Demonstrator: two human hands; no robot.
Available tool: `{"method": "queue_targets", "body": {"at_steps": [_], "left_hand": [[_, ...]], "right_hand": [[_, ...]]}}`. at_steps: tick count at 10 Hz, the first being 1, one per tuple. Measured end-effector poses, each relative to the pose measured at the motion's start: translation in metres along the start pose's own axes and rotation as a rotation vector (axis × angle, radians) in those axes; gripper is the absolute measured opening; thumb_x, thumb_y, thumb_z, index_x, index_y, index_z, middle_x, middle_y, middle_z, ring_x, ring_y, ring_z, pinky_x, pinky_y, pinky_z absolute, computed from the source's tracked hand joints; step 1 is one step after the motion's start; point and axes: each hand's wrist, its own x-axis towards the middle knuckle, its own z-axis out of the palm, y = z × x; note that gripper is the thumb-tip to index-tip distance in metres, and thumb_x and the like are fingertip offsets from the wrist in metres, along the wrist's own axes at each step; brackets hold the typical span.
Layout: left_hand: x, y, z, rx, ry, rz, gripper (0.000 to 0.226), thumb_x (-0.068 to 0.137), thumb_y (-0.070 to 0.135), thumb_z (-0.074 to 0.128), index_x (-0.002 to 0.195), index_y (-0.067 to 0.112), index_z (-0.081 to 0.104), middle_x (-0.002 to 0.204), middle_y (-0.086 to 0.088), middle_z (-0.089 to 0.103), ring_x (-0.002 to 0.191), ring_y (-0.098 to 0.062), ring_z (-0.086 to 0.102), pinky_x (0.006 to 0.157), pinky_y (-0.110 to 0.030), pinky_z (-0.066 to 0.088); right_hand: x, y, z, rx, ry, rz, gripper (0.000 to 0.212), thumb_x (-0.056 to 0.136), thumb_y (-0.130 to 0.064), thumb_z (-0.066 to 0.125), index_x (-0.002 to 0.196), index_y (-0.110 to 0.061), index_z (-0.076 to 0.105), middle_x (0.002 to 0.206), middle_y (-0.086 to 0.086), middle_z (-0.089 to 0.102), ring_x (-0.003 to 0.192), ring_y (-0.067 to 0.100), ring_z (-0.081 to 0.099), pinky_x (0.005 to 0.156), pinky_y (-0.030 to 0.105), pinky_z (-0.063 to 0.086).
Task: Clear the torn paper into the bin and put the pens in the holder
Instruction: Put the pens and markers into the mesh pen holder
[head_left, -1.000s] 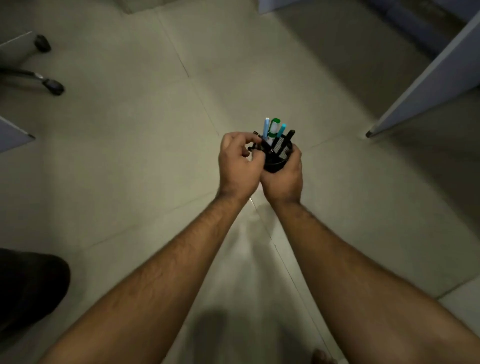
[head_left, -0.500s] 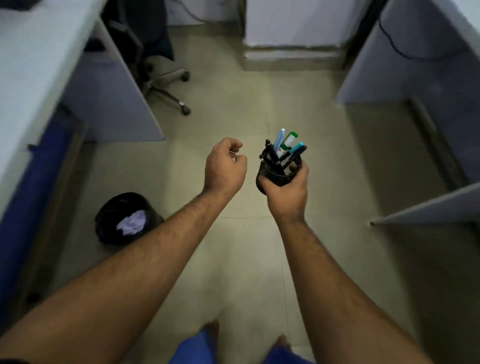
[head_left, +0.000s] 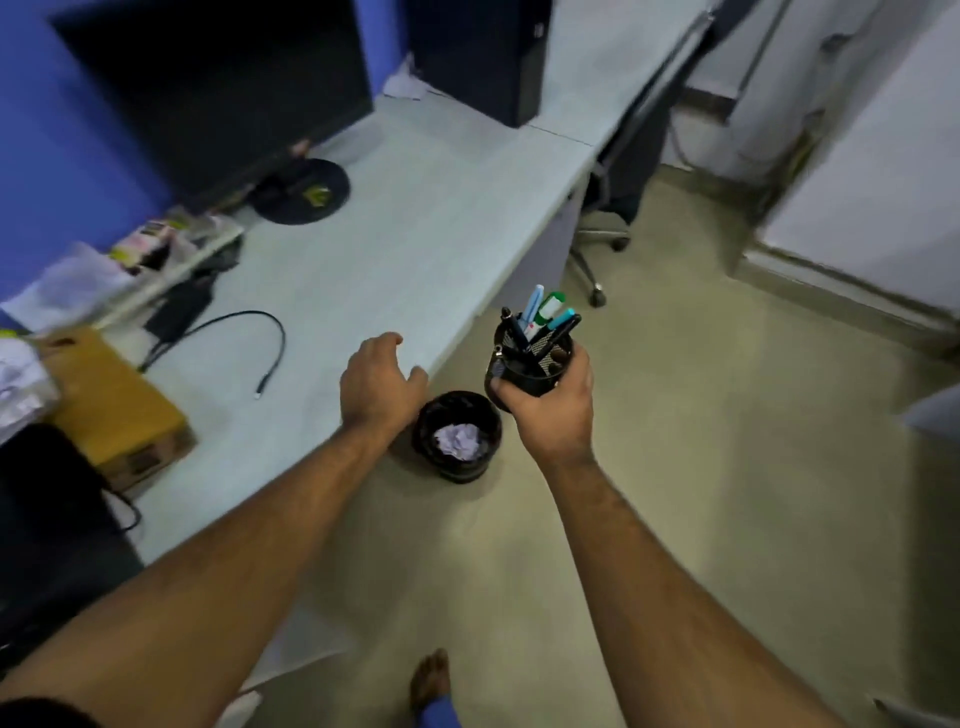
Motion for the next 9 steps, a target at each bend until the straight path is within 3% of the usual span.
{"method": "queue_targets", "body": {"at_steps": [1,2,3,4,6,9], "left_hand": [[0.024,-0.066,-0.007,0.096,-0.047,-0.085,0.063,0.087,0.039,0.065,0.139,0.01,0.045,0.139,-0.014,0.049,0.128,-0.034,0.046,0.104,-0.043,0.041],[0.047,-0.131,-0.007,0.203,-0.152,-0.167,0.085,0.08,0.053,0.069,0.148,0.016,0.033,0.153,-0.015,0.033,0.142,-0.034,0.028,0.115,-0.045,0.03],[0.054,-0.171,0.001,0.256,-0.304,-0.219,0.101,0.077,0.069,0.062,0.155,0.025,0.017,0.163,-0.012,0.01,0.15,-0.032,0.008,0.121,-0.048,0.013],[0.057,-0.178,0.006,0.31,-0.33,-0.185,0.102,0.076,0.075,0.056,0.155,0.026,0.014,0.164,-0.013,0.002,0.151,-0.034,0.001,0.121,-0.051,0.007],[0.062,-0.177,0.009,0.333,-0.313,-0.179,0.103,0.074,0.075,0.06,0.154,0.026,0.018,0.163,-0.015,0.006,0.15,-0.037,0.003,0.119,-0.056,0.011],[0.063,-0.172,0.006,0.311,-0.313,-0.199,0.101,0.075,0.073,0.061,0.154,0.026,0.019,0.163,-0.015,0.005,0.15,-0.037,0.002,0.119,-0.057,0.009]], "right_hand": [[0.001,-0.017,0.064,0.002,-0.118,-0.011,0.069,0.063,-0.032,0.087,0.12,-0.033,0.049,0.113,-0.015,0.061,0.1,-0.005,0.061,0.08,0.004,0.043],[0.007,-0.028,0.135,-0.025,-0.249,-0.027,0.063,0.066,-0.03,0.087,0.116,-0.037,0.049,0.1,-0.028,0.062,0.086,-0.023,0.057,0.068,-0.004,0.04],[0.017,-0.034,0.188,-0.088,-0.298,-0.025,0.069,0.063,-0.039,0.085,0.12,-0.039,0.047,0.104,-0.026,0.065,0.094,-0.009,0.062,0.078,0.014,0.049],[0.03,-0.032,0.229,-0.158,-0.331,-0.039,0.072,0.066,-0.041,0.083,0.126,-0.035,0.044,0.114,-0.016,0.066,0.101,0.007,0.065,0.083,0.026,0.052],[0.046,-0.02,0.277,-0.232,-0.35,-0.051,0.07,0.07,-0.039,0.081,0.127,-0.028,0.043,0.115,-0.011,0.067,0.102,0.013,0.066,0.081,0.026,0.05],[0.048,-0.018,0.279,-0.211,-0.385,-0.022,0.079,0.071,-0.033,0.084,0.135,-0.023,0.038,0.119,-0.008,0.066,0.108,0.016,0.065,0.083,0.023,0.046]]}}
